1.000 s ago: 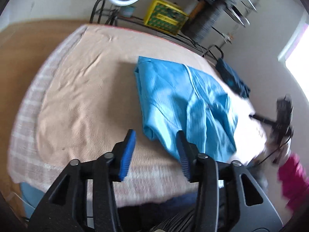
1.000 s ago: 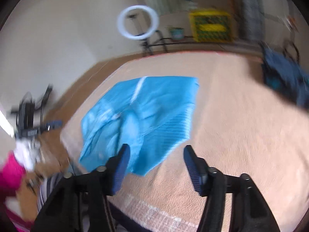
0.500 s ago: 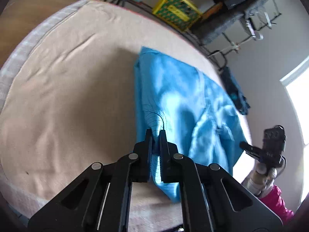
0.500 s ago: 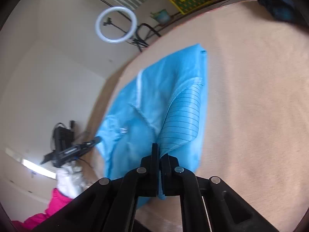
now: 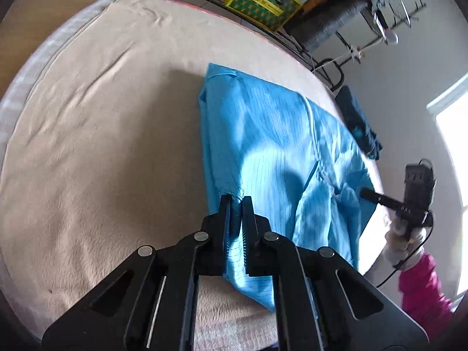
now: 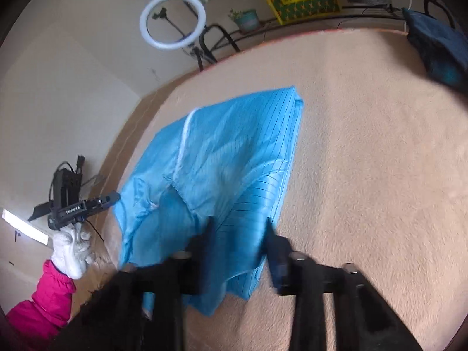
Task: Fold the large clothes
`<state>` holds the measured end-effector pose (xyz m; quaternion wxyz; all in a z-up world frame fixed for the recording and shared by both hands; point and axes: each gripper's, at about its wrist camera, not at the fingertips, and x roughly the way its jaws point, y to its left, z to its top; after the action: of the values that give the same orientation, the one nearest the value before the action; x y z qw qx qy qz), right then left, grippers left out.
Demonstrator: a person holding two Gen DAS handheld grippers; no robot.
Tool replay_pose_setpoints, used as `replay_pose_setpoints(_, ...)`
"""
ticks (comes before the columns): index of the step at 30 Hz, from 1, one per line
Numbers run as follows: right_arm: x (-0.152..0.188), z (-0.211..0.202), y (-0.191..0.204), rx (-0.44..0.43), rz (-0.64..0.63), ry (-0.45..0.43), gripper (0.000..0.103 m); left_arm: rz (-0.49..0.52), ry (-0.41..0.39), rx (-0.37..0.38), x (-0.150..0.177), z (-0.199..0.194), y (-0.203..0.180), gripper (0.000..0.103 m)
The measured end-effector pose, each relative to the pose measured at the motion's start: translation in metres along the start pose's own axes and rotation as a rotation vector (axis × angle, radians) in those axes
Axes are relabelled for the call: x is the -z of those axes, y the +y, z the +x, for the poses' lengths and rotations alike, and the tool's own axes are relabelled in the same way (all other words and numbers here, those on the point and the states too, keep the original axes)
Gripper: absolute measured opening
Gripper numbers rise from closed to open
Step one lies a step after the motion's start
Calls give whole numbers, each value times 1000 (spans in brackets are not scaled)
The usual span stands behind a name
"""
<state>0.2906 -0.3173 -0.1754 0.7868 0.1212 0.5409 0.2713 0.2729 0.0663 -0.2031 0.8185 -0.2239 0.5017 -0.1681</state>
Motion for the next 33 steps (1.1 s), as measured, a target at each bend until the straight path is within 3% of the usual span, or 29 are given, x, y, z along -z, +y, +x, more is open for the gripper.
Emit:
replay_pose_setpoints(5,-12,-11,-1,8,-26,-64,1,0,-66,-11,-19,-6,0,3)
replay_pose_setpoints(8,-11,0,-11,20,-11,-23,1,15,-36,-52,-19,7,4,3)
replay_pose_setpoints(9,-8,7,-12,40,-27,13,2,18,-21,-66,-17,9,5,4)
replay_pose_setpoints(10,-6,9,-13,55,-39,34,5,22,-10,-80,-14,9,6,13)
replay_pose_setpoints(11,-5,7,-13,78,-52,44,14,28,0,-88,-12,5,6,18)
replay_pose_setpoints(12,-4,1,-13,99,-72,34,26,39,-8,-89,-10,-1,5,22)
replay_pose_setpoints(14,-9,-18,-5,138,-110,-26,33,64,-39,-102,-9,-14,-2,22)
replay_pose_setpoints(19,-33,-46,33,161,-245,-170,33,155,-127,-116,-35,-25,-43,22)
replay_pose_setpoints(24,-73,5,67,187,-348,-150,33,226,-136,-136,-76,20,-85,22)
replay_pose_setpoints(27,-93,36,75,183,-369,-122,33,293,-120,-208,-93,55,-97,22)
replay_pose_setpoints(33,-115,99,67,271,-419,-5,25,259,-59,-328,-103,113,-62,22)
